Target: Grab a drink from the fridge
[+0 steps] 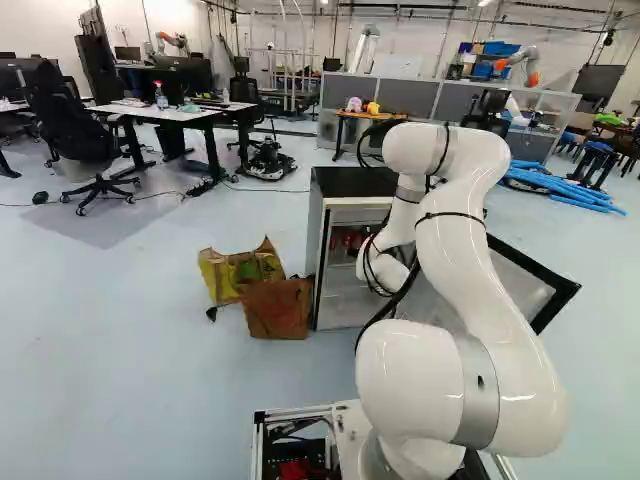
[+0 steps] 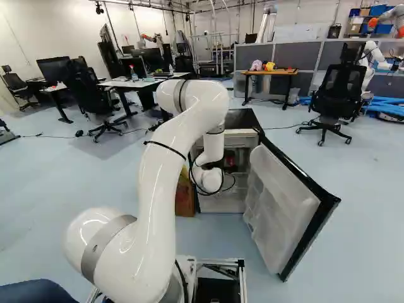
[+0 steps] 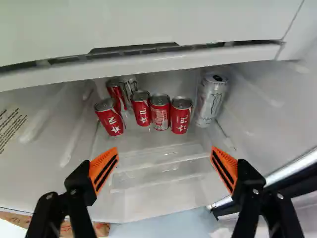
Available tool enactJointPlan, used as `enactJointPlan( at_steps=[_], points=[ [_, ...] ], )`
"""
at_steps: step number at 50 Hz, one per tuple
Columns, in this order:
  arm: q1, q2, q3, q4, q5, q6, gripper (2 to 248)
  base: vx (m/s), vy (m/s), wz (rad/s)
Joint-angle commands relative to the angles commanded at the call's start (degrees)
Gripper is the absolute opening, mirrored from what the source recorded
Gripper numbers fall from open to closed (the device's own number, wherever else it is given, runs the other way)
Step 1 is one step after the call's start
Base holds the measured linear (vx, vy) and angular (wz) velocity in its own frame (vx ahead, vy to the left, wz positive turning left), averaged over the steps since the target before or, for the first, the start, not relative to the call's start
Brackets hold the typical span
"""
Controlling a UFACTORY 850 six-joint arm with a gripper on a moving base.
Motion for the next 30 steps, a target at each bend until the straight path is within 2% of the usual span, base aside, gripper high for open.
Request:
enactJointPlan(
  at_steps=[30],
  points=[
    [-0.31,-3.94,-5.55,-2.86,0.0,0.0,247,0.0,0.0,0.0]
  ],
)
